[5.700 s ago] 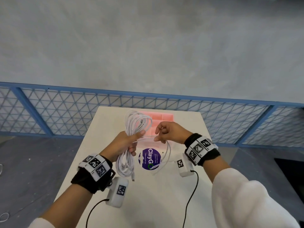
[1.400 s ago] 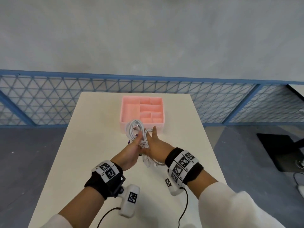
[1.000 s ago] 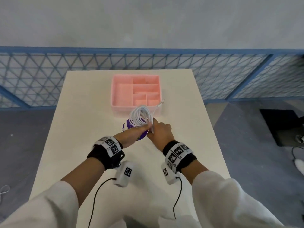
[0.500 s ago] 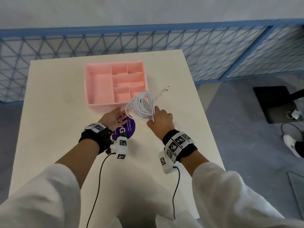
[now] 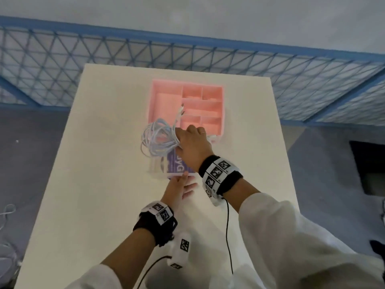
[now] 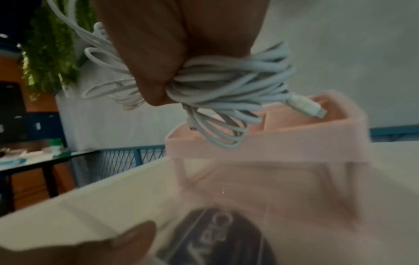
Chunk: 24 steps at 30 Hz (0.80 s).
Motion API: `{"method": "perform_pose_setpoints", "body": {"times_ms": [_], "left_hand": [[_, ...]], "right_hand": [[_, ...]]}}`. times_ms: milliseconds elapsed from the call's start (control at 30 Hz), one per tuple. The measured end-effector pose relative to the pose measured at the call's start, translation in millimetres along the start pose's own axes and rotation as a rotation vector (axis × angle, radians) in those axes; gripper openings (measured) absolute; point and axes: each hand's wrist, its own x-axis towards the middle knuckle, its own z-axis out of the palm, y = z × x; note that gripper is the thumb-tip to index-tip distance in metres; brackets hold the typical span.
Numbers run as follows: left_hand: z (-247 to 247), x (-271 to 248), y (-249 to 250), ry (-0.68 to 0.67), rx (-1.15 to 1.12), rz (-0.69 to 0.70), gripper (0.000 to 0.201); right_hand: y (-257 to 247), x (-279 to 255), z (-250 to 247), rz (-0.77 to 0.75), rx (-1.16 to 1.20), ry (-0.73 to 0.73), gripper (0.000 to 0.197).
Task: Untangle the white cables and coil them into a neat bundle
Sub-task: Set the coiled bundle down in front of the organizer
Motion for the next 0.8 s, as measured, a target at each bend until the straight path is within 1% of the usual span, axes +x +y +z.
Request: {"method": "perform_pose_setpoints", "body": {"times_ms": [67,133,200,300,333,400,433,467,533,567,600,667,700,733,767,800], "left_hand": [[-4.7,-4.4,-7.7,0.098,0.045,0.010,0.034],[-7.5,-8.2,-3.7,0.149,0.053,-0.001,0.032],[-11.0,-9.8,3.4,0.140,0.071,0.014,0.031],[-18.4,-12.5,10.1,0.134,0.124,0.017,0.027],[-21.3,-12.6,11.0,0.118,0.135,0.016,0.027],[-24.4,-12.9,11.7,0.075,0.168,-0.015,0.025],[-25.8,-12.5,12.2,0.072,0.212,-0.042,0.026],[-25.3,-14.6,15.8,0.077,0.285,-0.073,0.030],[-24.9,-22.1,24.8,0.099,0.521,-0.098,0.040],[-26.0,-26.3,30.1,0.128,0.656,-0.059,0.044],[-29.2,-30.1,34.8,0.185,0.798,0.025,0.043],[-37.8,-39.0,44.8,0.357,1.042,0.292,0.030],[-41.6,-43.7,50.2,0.392,1.106,0.467,0.021],[-46.2,-44.7,54.1,0.362,1.174,0.651,0.019],[-50.8,-41.6,57.1,0.281,1.292,0.794,0.028],[-55.3,-36.1,59.4,0.165,1.444,0.856,0.048]], "right_hand": [[-6.9,9.7,15.8,-0.041,-0.046,-0.062,0.036],[-7.9,13.6,32.7,-0.050,-0.074,-0.126,0.039],[-4.8,12.2,48.3,-0.009,-0.074,-0.191,0.040],[7.5,5.2,71.7,0.134,-0.050,-0.271,0.039],[11.0,3.3,78.8,0.176,-0.069,-0.310,0.044],[15.9,1.6,90.3,0.229,-0.122,-0.397,0.062],[17.1,3.5,93.2,0.238,-0.146,-0.423,0.067],[16.9,6.2,93.5,0.244,-0.165,-0.440,0.068],[16.3,11.7,93.9,0.246,-0.174,-0.470,0.065],[16.9,13.6,94.5,0.249,-0.169,-0.480,0.066],[17.7,14.6,95.7,0.258,-0.162,-0.481,0.068],[18.7,13.6,96.9,0.254,-0.168,-0.476,0.072],[19.7,12.7,97.8,0.238,-0.179,-0.471,0.071],[20.5,11.9,97.4,0.224,-0.189,-0.477,0.069],[21.2,11.9,96.9,0.208,-0.198,-0.482,0.066],[21.2,11.4,95.7,0.195,-0.206,-0.486,0.063]]}}
